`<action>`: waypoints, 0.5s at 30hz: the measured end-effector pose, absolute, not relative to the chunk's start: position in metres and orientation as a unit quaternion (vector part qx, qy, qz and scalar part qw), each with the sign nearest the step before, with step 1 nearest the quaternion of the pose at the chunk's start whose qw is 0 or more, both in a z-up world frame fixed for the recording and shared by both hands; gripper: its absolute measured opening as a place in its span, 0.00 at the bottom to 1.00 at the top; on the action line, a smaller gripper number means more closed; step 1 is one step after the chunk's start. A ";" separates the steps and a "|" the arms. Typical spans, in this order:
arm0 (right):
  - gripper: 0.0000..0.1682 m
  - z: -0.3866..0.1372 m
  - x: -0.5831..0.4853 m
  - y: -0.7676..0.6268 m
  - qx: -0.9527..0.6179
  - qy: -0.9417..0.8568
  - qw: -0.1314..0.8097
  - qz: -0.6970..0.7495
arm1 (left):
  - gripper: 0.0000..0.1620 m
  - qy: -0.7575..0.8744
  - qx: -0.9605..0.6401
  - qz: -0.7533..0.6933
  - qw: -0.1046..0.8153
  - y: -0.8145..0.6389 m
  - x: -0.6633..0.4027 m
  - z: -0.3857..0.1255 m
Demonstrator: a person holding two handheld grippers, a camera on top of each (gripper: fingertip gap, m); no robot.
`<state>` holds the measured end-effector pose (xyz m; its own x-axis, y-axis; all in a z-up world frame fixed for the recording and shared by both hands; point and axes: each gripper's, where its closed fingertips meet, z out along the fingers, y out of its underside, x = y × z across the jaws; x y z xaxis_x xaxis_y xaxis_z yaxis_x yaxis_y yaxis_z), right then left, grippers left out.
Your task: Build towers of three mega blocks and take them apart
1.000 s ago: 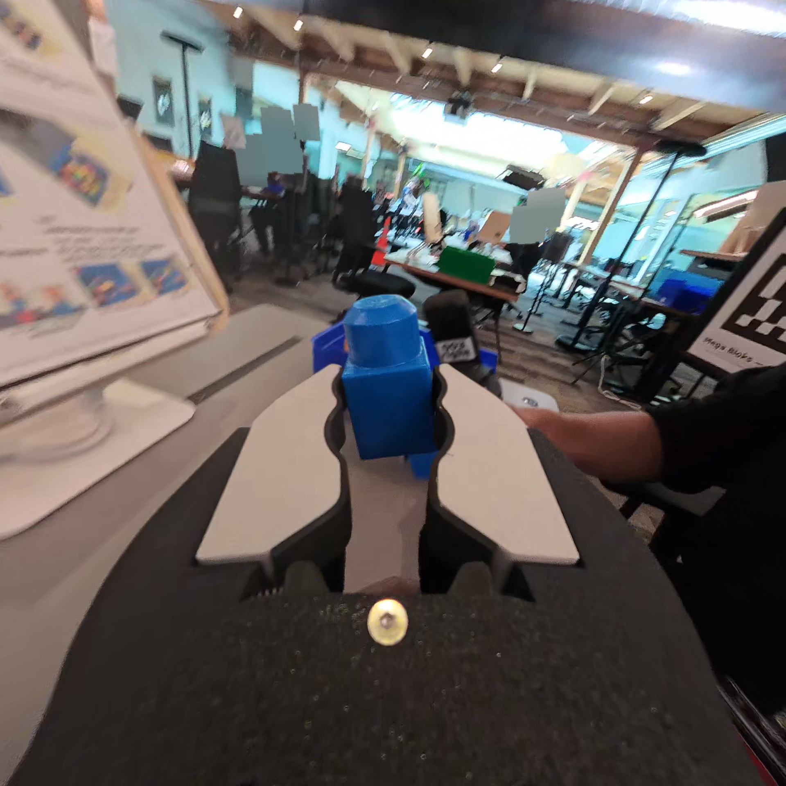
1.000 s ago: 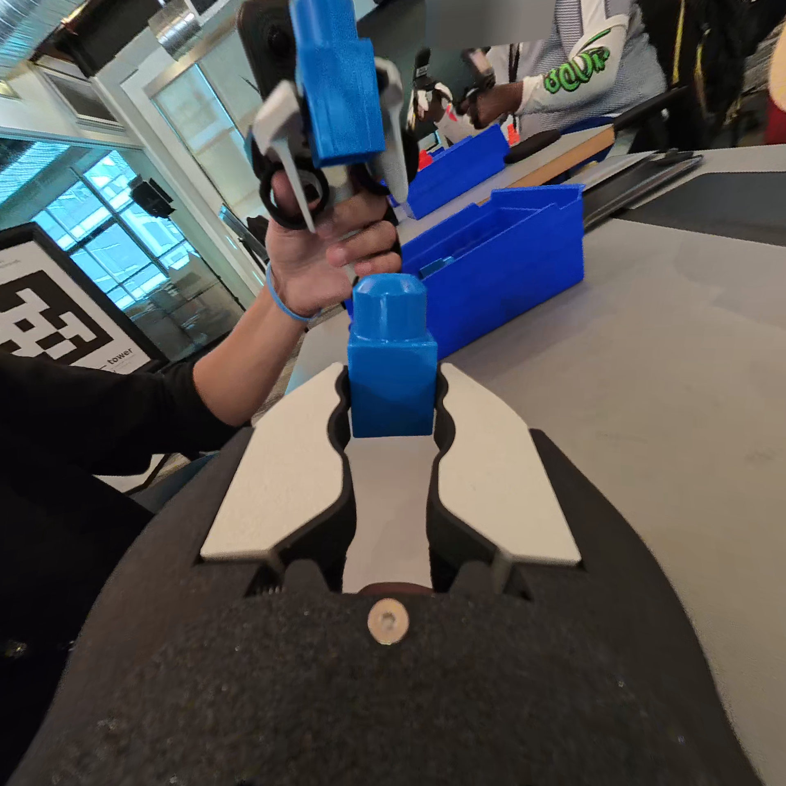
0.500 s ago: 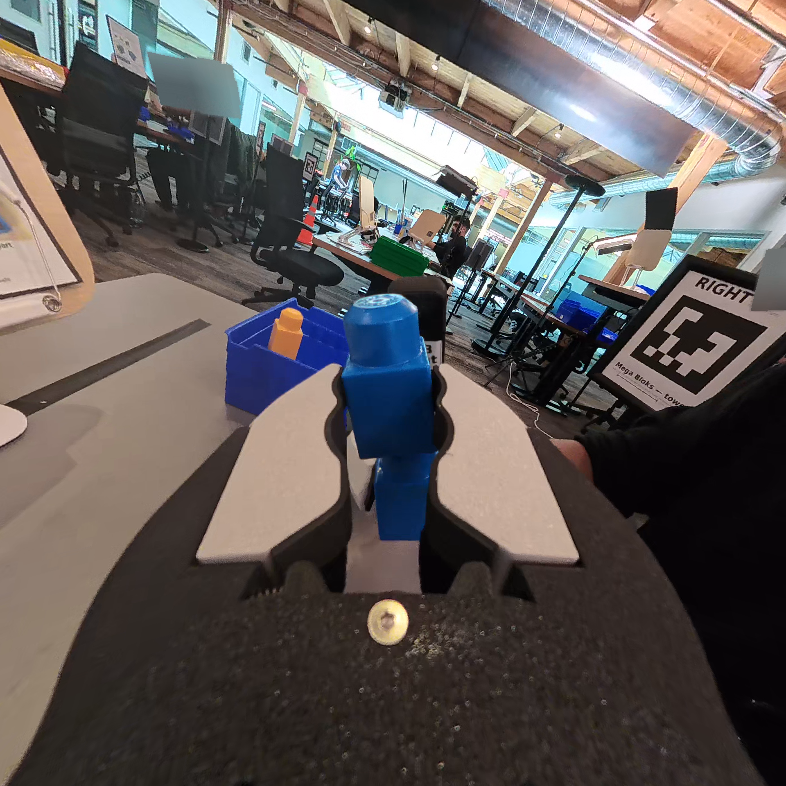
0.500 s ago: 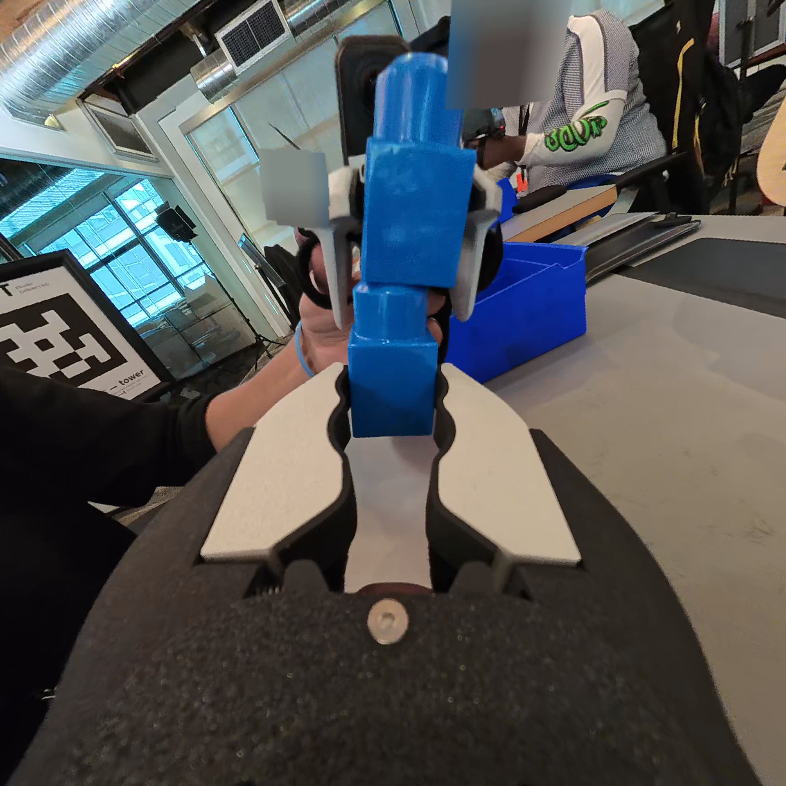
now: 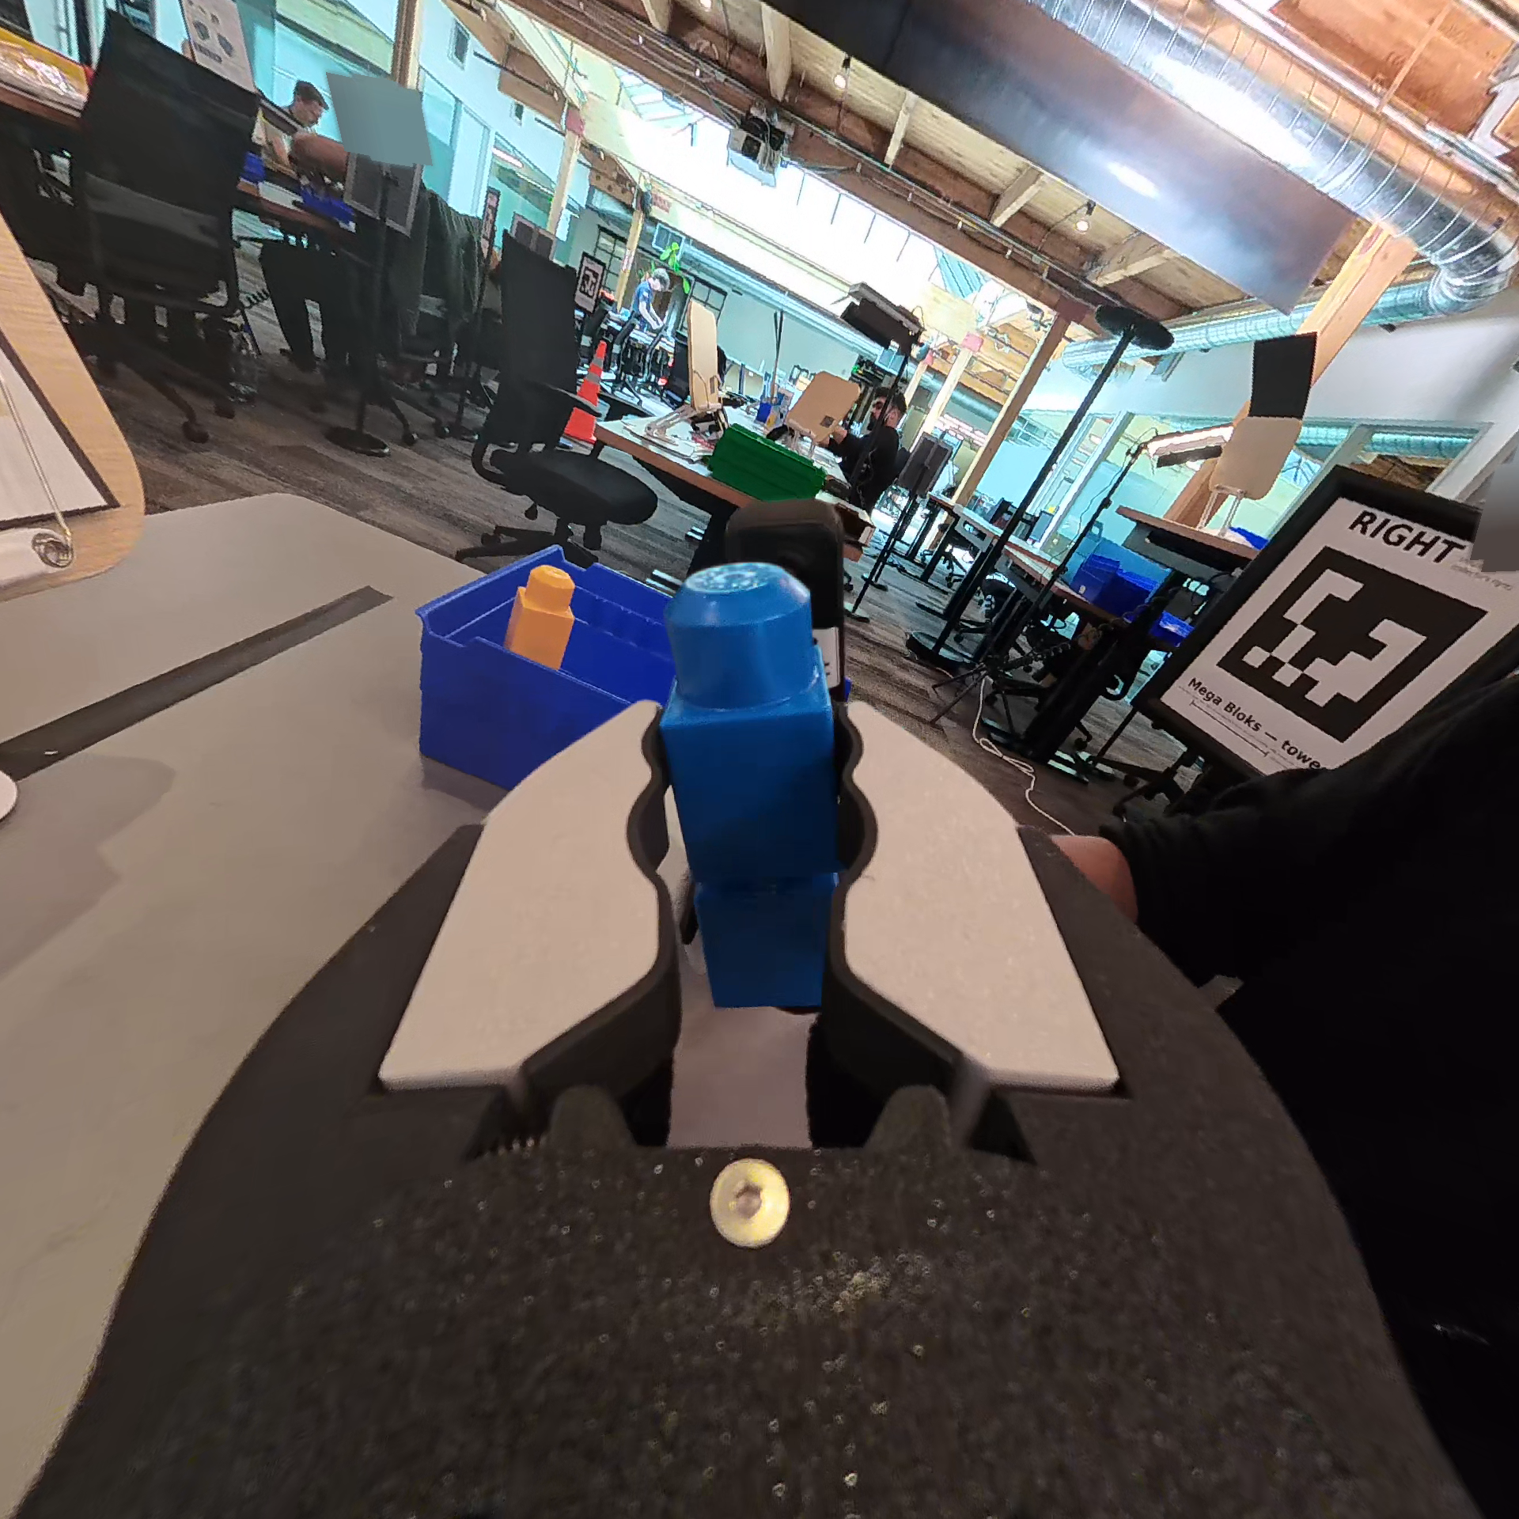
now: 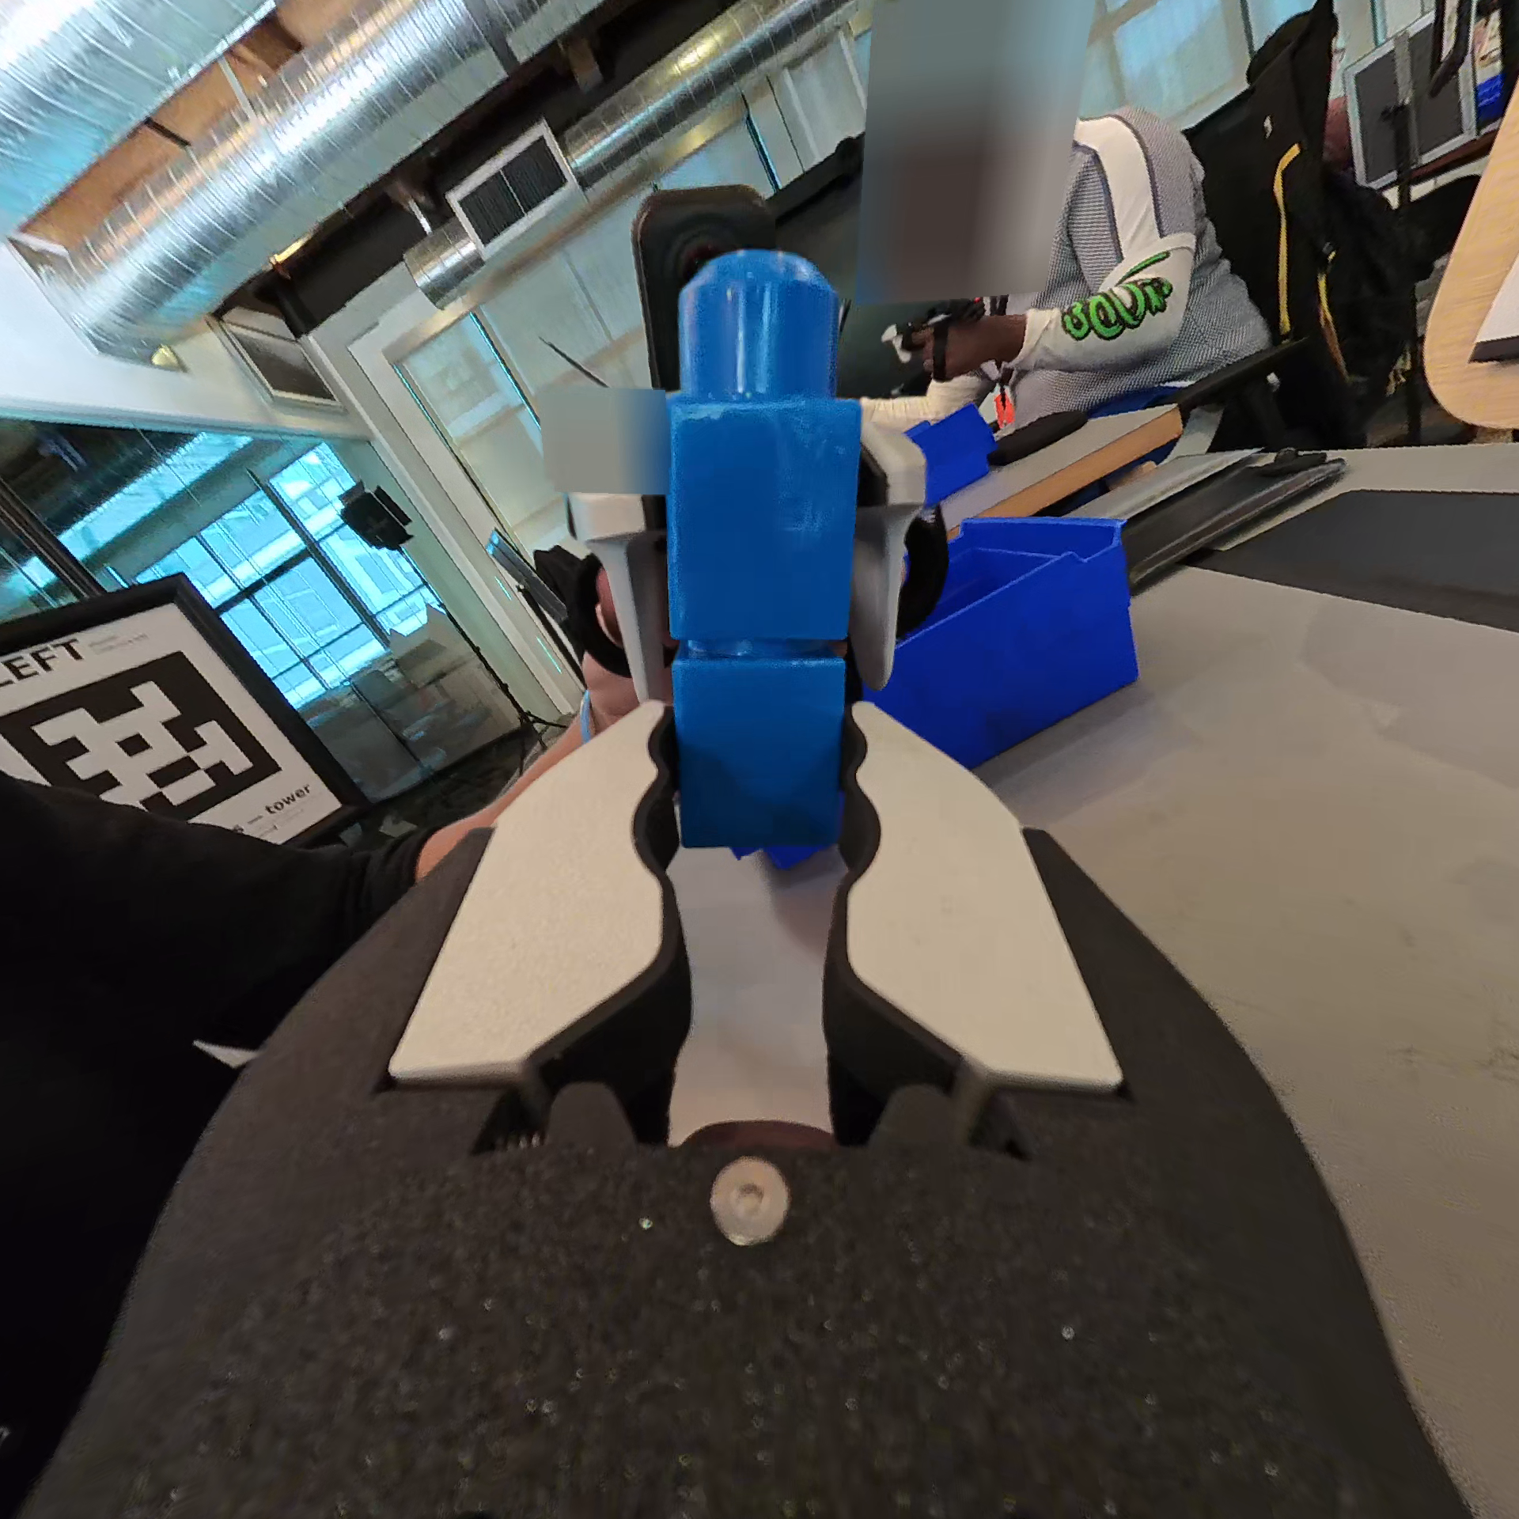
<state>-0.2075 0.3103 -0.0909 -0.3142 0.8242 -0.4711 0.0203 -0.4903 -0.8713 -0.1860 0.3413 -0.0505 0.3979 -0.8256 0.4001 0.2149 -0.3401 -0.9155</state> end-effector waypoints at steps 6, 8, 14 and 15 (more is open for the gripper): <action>0.21 -0.092 -0.207 0.310 -0.509 -0.398 0.275 0.712 | 0.23 0.231 -0.649 -0.501 0.524 0.340 -0.184 -0.055; 0.21 -0.093 -0.206 0.310 -0.511 -0.402 0.274 0.709 | 0.23 0.235 -0.652 -0.499 0.520 0.339 -0.184 -0.057; 0.21 -0.092 -0.206 0.309 -0.512 -0.406 0.271 0.707 | 0.23 0.245 -0.662 -0.495 0.507 0.336 -0.184 -0.059; 0.21 -0.092 -0.206 0.309 -0.512 -0.403 0.270 0.709 | 0.23 0.245 -0.663 -0.493 0.507 0.337 -0.184 -0.059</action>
<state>-0.2058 0.3092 -0.0917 -0.3293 0.7962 -0.5076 0.0296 -0.5286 -0.8484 -0.1839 0.3367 -0.0587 0.3945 -0.8249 0.4049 0.1742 -0.3655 -0.9144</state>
